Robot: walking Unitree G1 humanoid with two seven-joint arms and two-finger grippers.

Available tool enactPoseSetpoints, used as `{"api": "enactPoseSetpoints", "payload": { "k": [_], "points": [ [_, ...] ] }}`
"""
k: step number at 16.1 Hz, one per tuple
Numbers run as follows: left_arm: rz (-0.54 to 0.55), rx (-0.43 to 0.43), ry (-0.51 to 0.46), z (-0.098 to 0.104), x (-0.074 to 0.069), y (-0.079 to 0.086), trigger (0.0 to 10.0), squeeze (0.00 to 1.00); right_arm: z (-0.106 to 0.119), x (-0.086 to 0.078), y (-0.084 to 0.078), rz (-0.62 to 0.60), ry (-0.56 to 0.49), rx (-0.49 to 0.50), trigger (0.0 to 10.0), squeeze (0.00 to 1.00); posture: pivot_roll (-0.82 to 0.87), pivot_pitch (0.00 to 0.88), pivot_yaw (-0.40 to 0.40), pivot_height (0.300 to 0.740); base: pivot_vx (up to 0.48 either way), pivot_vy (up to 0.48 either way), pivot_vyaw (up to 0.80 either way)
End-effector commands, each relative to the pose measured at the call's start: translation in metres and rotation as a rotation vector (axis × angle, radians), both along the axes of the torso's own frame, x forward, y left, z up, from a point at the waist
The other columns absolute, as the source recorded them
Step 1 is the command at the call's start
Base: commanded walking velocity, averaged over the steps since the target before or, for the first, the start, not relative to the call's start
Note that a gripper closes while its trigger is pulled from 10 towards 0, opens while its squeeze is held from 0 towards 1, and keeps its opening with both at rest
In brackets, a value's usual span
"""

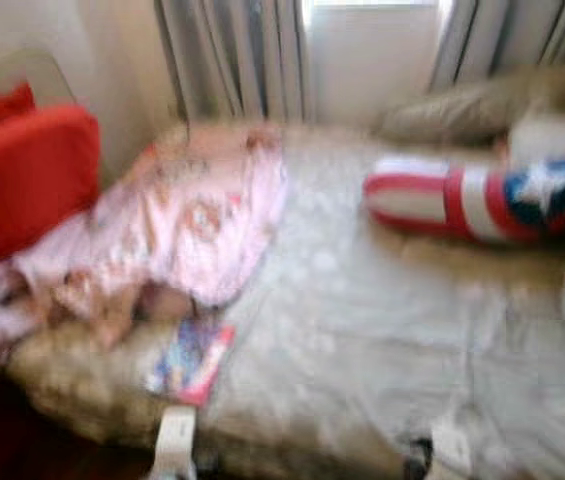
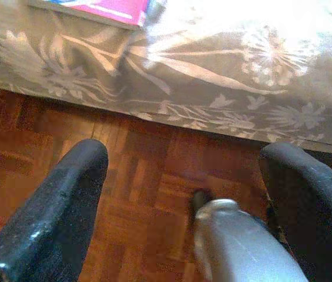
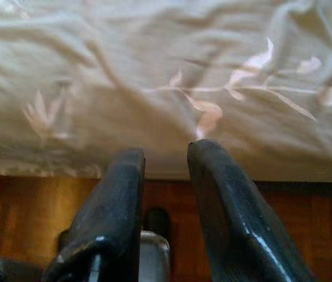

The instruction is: Clean up the room

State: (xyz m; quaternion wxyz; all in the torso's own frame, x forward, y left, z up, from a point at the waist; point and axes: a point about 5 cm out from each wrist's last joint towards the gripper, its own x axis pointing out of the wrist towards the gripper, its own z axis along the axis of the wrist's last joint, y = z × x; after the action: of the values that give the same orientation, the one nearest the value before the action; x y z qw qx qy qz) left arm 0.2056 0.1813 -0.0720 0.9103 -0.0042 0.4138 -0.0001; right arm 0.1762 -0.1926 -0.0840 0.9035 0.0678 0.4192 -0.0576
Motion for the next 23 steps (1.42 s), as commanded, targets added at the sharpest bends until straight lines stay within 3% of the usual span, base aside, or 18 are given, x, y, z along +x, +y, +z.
{"api": "enactPoseSetpoints", "payload": {
  "k": [1,18,23],
  "points": [
    [0.003,0.028,0.011,-0.0001,-0.0019,0.0092,10.0,0.0,0.0018,0.0055,0.0068,0.004,-0.018,0.019,10.0,0.0,-0.03,0.0,0.017,0.74,0.0,0.48,0.0],
    [0.002,0.025,-0.008,0.0023,0.0023,0.0083,10.0,0.0,0.0012,0.005,0.0094,0.019,-0.012,0.019,10.0,0.0,-0.02,0.0,0.018,0.74,0.0,0.48,0.0],
    [-0.002,0.028,-0.03,0.0038,0.0038,0.0086,10.0,0.0,0.0011,0.0049,0.0101,0.021,-0.014,0.021,10.0,0.0,-0.02,0.0,0.018,0.74,0.0,0.0,0.0]
  ]
}}
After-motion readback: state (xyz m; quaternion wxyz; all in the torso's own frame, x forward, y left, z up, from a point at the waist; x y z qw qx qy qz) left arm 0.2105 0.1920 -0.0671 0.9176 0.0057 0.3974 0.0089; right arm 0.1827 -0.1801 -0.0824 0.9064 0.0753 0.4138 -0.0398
